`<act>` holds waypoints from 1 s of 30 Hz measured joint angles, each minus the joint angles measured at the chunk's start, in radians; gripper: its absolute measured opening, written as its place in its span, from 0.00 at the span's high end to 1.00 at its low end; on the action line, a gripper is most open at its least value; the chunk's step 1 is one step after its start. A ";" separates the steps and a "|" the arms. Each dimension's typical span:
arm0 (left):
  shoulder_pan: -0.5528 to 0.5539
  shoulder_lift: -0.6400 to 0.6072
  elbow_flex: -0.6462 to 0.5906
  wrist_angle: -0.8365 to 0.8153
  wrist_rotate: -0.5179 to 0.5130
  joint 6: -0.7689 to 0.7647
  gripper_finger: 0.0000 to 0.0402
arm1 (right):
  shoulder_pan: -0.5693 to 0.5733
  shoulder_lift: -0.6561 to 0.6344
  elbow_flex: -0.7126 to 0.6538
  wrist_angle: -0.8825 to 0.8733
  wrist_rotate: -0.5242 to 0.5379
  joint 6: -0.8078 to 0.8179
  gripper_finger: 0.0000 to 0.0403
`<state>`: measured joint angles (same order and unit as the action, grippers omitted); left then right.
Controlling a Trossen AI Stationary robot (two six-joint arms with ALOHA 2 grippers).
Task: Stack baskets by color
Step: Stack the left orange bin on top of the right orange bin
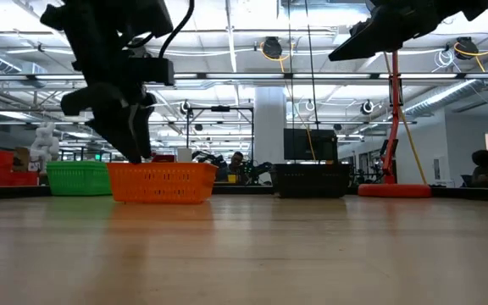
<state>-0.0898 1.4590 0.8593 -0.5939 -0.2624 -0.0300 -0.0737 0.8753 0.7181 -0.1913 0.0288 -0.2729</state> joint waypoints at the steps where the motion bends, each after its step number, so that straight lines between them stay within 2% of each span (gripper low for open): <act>1: 0.000 0.000 -0.011 0.028 -0.003 0.018 0.46 | 0.003 0.000 0.000 0.000 0.000 0.000 0.65; 7: 0.008 0.000 -0.047 0.177 -0.017 0.102 0.46 | 0.006 0.000 0.000 0.000 0.000 0.000 0.65; 14: 0.041 0.011 -0.049 0.171 0.009 0.123 0.48 | 0.006 0.000 0.000 0.000 0.000 -0.010 0.65; 18: 0.048 0.027 -0.050 0.165 0.054 0.125 0.58 | 0.006 0.000 0.000 0.000 0.000 -0.011 0.65; 28: 0.048 0.038 -0.049 0.178 0.063 0.195 0.93 | 0.012 0.000 0.000 0.039 -0.002 -0.007 0.65; 30: 0.048 0.038 -0.049 0.178 0.061 0.210 0.97 | 0.023 0.000 0.000 0.067 -0.003 -0.006 0.65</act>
<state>-0.0414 1.4967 0.8104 -0.4163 -0.2010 0.1803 -0.0509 0.8757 0.7181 -0.1243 0.0257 -0.2790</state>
